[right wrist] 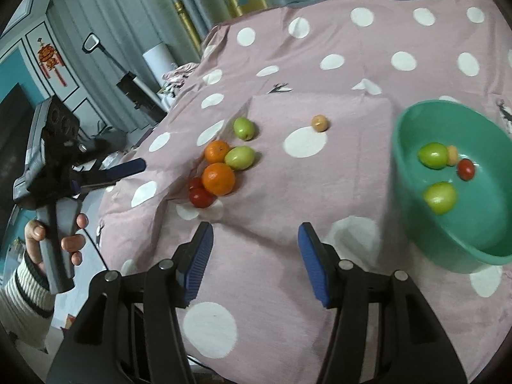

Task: Organize fruits
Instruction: 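Withdraw both tools from the bowl back to the fruit cluster, then grasp a large orange with the left tool while the right tool moves toward a green jujube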

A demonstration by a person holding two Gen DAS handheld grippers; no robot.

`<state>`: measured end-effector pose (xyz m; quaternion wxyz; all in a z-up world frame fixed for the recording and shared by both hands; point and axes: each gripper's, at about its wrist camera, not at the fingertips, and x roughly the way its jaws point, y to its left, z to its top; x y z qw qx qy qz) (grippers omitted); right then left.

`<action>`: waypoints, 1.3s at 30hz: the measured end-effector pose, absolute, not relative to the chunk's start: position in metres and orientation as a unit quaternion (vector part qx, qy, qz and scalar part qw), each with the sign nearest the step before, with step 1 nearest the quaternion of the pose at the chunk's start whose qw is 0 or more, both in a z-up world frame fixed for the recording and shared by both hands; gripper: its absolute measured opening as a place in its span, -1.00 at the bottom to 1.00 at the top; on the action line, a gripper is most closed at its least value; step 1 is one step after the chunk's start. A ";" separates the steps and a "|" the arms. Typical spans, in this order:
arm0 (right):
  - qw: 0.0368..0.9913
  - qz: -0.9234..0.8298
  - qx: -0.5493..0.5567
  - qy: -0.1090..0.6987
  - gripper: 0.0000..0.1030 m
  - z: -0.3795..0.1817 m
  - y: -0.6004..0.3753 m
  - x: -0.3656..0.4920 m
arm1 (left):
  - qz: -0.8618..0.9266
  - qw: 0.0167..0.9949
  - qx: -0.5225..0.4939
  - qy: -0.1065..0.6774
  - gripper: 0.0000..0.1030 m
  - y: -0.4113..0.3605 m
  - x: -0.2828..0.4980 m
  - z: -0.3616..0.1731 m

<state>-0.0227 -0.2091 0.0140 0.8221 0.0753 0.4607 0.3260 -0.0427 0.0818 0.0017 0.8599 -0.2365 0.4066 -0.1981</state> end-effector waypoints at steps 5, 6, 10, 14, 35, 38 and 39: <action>0.801 0.358 0.072 0.474 0.09 0.006 -0.186 -0.023 | -0.136 0.880 -0.151 0.430 0.98 0.086 -0.044 -0.009; 0.795 0.366 0.074 0.478 0.09 0.003 -0.179 -0.021 | -0.115 0.885 -0.134 0.431 0.98 0.087 -0.045 -0.011; 0.778 0.387 0.074 0.490 0.09 -0.005 -0.158 -0.015 | -0.080 0.887 -0.092 0.446 0.98 0.090 -0.048 -0.027; 0.759 0.409 0.073 0.501 0.06 -0.013 -0.133 -0.006 | -0.067 0.892 -0.045 0.445 0.98 0.088 -0.050 -0.030; 0.800 0.311 0.067 0.509 -0.01 -0.026 -0.166 0.035 | -0.185 0.877 -0.025 0.443 0.93 0.042 -0.003 -0.042; 0.798 0.307 0.075 0.513 -0.01 -0.029 -0.174 0.035 | -0.197 0.872 -0.036 0.447 0.68 0.038 0.007 -0.047; 0.798 0.306 0.076 0.513 -0.01 -0.030 -0.174 0.035 | -0.196 0.868 -0.041 0.455 0.61 0.038 0.012 -0.051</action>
